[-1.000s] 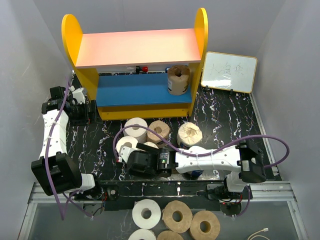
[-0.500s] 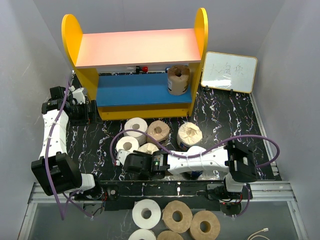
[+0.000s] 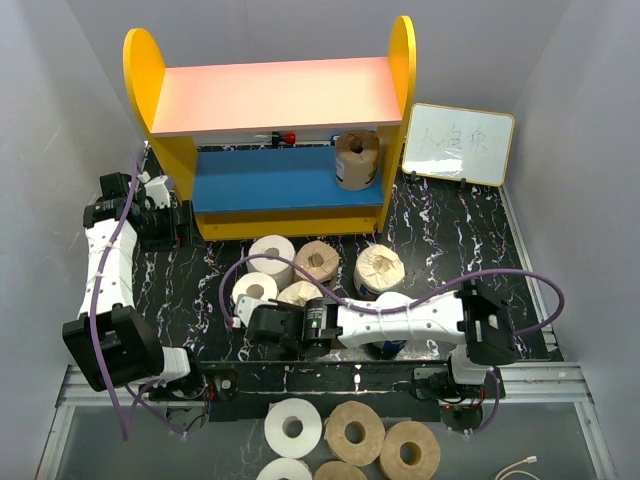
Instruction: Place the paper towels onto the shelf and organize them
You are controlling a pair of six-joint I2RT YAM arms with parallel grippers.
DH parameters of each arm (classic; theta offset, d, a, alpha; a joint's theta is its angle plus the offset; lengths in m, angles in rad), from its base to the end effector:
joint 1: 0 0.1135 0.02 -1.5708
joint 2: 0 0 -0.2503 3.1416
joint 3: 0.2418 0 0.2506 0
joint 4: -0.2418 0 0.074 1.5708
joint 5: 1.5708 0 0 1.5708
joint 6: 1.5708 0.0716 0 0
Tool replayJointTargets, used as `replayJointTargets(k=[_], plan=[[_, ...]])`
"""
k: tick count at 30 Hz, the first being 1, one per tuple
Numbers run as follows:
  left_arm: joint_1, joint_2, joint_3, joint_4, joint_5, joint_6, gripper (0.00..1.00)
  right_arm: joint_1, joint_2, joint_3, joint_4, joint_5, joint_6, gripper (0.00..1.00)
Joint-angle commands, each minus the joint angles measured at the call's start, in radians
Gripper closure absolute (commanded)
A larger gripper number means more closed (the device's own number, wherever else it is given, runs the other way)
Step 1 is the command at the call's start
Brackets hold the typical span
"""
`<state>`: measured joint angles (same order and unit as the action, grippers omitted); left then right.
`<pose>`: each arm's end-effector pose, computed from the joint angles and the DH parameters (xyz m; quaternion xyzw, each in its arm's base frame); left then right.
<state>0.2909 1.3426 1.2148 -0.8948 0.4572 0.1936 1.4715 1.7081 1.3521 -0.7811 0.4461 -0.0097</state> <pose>0.2815 0.0513 0.2678 0.0157 0.9395 -0.1485 0.3083 0.0666 0.3566 0.2071 -0.6075 0.7350 -0.0208 0.3004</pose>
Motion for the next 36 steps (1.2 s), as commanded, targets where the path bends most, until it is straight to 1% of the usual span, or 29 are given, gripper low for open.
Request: replayJointTargets(k=[1,6,9,11,15,17,20,24,27,30,36], plan=[[0.004,-0.024,-0.001,-0.018,0.014,0.010,0.01,0.003,-0.121,0.211,-0.097,0.149,-0.018,1.00],[0.004,-0.013,0.009,-0.021,0.026,0.006,0.01,0.001,-0.137,0.411,-0.211,0.305,-0.104,1.00],[0.004,-0.009,0.016,-0.027,0.026,0.006,0.01,-0.026,-0.155,0.446,-0.132,0.369,-0.202,1.00],[0.004,-0.009,0.016,-0.028,0.030,0.005,0.01,-0.087,-0.162,0.463,-0.079,0.330,-0.244,1.00],[0.004,-0.004,0.020,-0.031,0.039,0.006,0.01,-0.268,-0.144,0.489,-0.006,0.230,-0.303,1.00],[0.005,0.003,0.025,-0.033,0.042,0.002,0.01,-0.338,-0.118,0.508,0.032,0.178,-0.333,1.00],[0.004,0.012,0.038,-0.038,0.051,0.004,0.01,-0.413,-0.047,0.576,0.044,0.111,-0.373,1.00],[0.004,0.014,0.048,-0.041,0.060,-0.001,0.01,-0.460,0.042,0.689,0.046,0.039,-0.413,1.00],[0.003,0.016,0.048,-0.040,0.060,-0.003,0.01,-0.488,0.093,0.737,0.061,-0.013,-0.415,1.00],[0.004,0.017,0.047,-0.039,0.056,-0.003,0.01,-0.504,0.136,0.763,0.061,-0.046,-0.407,1.00],[0.004,0.021,0.049,-0.038,0.055,0.000,0.01,-0.555,0.198,0.774,0.099,-0.063,-0.415,1.00]])
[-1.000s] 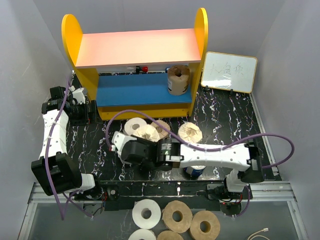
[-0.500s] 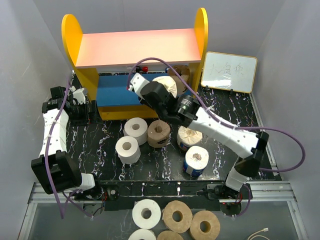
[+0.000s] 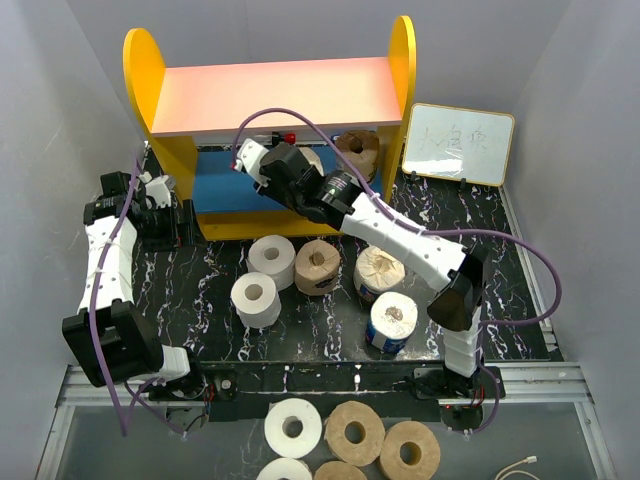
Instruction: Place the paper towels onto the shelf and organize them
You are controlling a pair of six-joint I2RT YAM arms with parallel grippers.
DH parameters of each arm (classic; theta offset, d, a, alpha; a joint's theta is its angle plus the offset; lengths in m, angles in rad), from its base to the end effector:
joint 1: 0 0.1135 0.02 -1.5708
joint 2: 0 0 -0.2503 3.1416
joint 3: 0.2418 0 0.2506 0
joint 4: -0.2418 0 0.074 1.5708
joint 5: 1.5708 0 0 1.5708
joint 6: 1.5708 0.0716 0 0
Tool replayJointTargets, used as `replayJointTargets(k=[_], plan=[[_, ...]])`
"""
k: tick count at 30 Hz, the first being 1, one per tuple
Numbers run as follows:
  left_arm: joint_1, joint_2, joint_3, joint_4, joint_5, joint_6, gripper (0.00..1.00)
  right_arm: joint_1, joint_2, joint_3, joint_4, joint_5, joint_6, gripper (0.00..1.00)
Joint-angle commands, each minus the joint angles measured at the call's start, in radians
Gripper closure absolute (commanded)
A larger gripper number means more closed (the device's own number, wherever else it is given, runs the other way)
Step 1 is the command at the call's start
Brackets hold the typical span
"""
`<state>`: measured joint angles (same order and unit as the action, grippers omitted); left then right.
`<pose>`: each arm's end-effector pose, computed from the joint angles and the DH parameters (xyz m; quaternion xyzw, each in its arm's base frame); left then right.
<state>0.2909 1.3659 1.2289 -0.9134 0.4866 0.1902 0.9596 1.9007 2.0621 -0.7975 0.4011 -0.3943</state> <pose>0.2841 0.0501 0.2657 0.0147 0.9398 -0.1666 0.2980 0.2778 0.3477 0.3655 -0.4781 0.7382 -0.0477 0.4736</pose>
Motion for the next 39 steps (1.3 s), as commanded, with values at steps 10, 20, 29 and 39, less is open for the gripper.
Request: replayJointTargets(k=[10,20,29,39], plan=[[0.004,-0.002,0.032,-0.018,0.021,0.018,0.01,-0.130,0.006,-0.017,0.212,-0.081,-0.026,0.93],[0.004,0.030,0.038,-0.014,0.009,0.021,0.01,-0.131,0.020,-0.014,0.223,-0.076,-0.025,0.73],[0.004,0.036,0.031,-0.012,0.008,0.021,0.01,-0.132,-0.028,-0.110,0.291,-0.044,-0.048,0.51],[0.004,0.023,0.020,-0.013,-0.004,0.023,0.01,0.177,-0.248,-0.326,0.347,0.161,-0.022,0.02]])
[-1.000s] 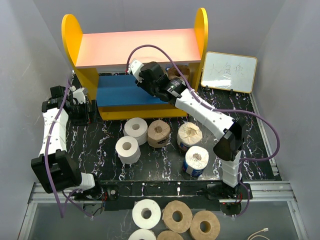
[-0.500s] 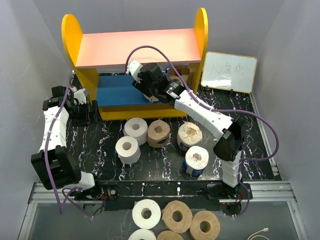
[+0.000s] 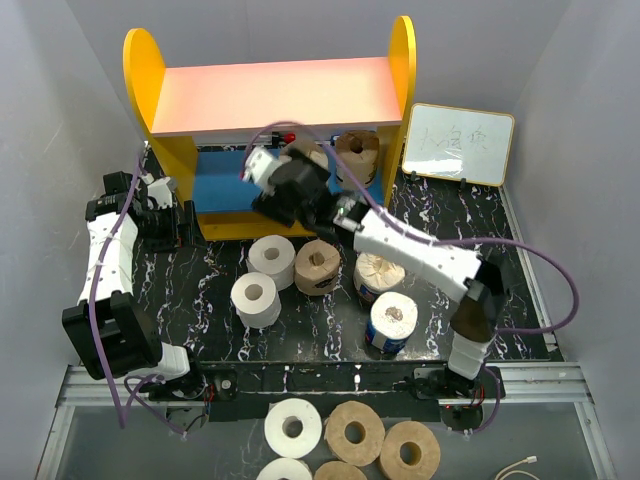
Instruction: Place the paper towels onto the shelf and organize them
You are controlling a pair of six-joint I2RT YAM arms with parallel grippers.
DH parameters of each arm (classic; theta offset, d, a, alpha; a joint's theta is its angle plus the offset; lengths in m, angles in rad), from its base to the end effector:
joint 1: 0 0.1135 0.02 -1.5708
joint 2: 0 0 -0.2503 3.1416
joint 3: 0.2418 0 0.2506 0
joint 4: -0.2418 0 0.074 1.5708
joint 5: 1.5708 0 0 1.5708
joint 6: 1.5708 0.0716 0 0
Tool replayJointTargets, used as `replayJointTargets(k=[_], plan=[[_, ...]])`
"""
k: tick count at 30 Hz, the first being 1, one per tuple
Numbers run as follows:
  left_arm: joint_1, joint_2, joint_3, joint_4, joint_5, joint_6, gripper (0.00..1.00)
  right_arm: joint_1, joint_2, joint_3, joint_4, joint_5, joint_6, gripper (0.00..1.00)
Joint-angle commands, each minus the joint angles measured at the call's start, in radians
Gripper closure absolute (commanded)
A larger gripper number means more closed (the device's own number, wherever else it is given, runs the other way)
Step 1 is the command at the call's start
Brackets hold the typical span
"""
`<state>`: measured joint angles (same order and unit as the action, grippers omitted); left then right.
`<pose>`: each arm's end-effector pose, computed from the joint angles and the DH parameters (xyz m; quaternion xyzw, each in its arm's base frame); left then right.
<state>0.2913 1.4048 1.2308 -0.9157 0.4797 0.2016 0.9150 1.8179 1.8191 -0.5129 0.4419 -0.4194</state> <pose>0.2895 0.0523 0.2554 0.0142 0.9450 -0.1673 0.2807 0.2959 0.3343 0.3486 -0.4341 0.7300 -0.0625 0.5242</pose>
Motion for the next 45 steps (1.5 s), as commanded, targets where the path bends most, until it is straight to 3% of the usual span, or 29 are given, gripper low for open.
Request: replayJointTargets(k=[1,6,10,17,36,45], plan=[[0.003,-0.020,0.013,-0.010,0.008,0.012,0.01,0.253,-0.175,-0.103,-0.039,0.112,0.053,0.02],[0.003,-0.032,0.000,-0.007,0.022,0.005,0.01,0.328,-0.225,-0.280,-0.266,0.041,0.248,0.06],[0.003,-0.032,-0.008,-0.003,0.020,0.006,0.01,0.331,-0.298,-0.453,-0.237,0.065,0.289,0.11],[0.003,-0.032,-0.006,-0.008,0.038,0.005,0.01,0.291,-0.320,-0.553,-0.153,0.034,0.282,0.19],[0.003,-0.060,-0.017,-0.002,0.039,0.015,0.01,0.197,-0.147,-0.543,-0.051,-0.124,0.207,0.30],[0.004,-0.045,-0.007,-0.003,0.039,0.017,0.01,0.173,-0.121,-0.513,-0.044,-0.092,0.181,0.33]])
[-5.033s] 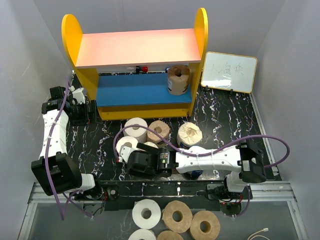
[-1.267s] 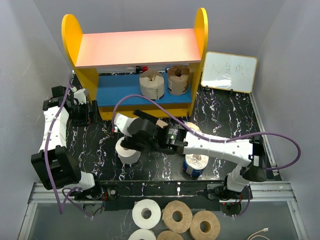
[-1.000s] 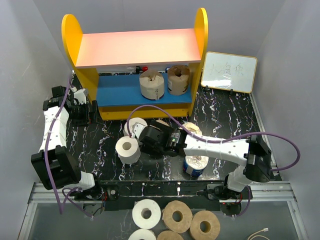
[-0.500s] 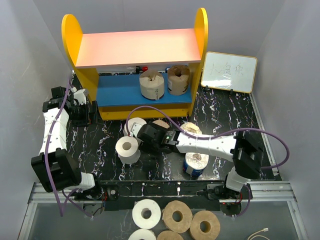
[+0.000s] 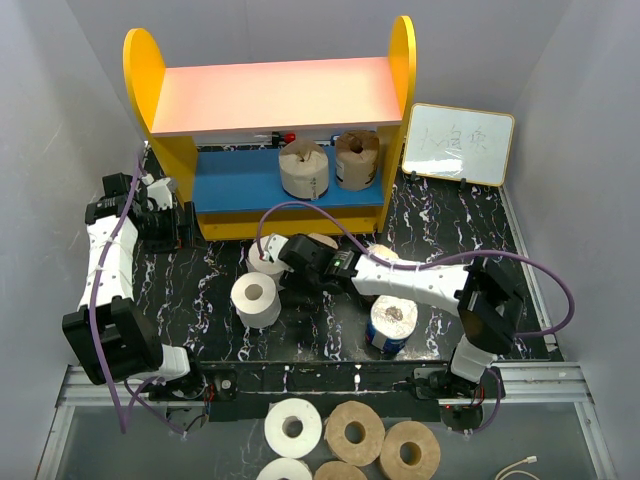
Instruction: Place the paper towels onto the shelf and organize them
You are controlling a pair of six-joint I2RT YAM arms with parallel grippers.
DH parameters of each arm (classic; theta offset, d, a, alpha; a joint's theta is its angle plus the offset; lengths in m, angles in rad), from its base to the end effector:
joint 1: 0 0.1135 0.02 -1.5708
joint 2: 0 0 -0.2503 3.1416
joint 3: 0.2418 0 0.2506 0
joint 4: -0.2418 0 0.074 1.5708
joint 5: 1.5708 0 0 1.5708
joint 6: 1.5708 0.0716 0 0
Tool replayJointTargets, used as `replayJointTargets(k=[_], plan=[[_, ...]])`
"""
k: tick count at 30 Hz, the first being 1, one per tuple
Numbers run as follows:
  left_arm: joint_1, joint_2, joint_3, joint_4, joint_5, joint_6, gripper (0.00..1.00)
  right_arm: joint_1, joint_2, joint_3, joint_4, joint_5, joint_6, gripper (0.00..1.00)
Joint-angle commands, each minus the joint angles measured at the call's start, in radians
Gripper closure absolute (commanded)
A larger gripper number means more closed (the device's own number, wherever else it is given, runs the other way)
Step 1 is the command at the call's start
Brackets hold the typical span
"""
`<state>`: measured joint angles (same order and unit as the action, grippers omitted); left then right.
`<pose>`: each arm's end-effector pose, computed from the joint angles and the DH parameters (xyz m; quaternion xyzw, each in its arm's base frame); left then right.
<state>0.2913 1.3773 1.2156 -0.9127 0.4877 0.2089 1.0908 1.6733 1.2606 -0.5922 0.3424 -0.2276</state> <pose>0.2846 0.0503 0.2585 0.0205 0.9423 -0.1678 0.2889 0.1914 0.3157 0.2005 -0.5419 0.7771 -0.0335 0.3183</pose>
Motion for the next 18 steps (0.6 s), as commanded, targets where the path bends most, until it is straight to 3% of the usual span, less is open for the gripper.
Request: replayJointTargets(k=[1,18], plan=[[0.003,-0.017,0.009,-0.005,0.031,0.010,0.01,-0.002,0.028,0.065,0.017,0.014,-0.007,0.33],[0.003,-0.014,0.013,-0.004,0.024,0.007,0.01,0.006,0.031,0.082,0.020,0.076,-0.047,0.28]])
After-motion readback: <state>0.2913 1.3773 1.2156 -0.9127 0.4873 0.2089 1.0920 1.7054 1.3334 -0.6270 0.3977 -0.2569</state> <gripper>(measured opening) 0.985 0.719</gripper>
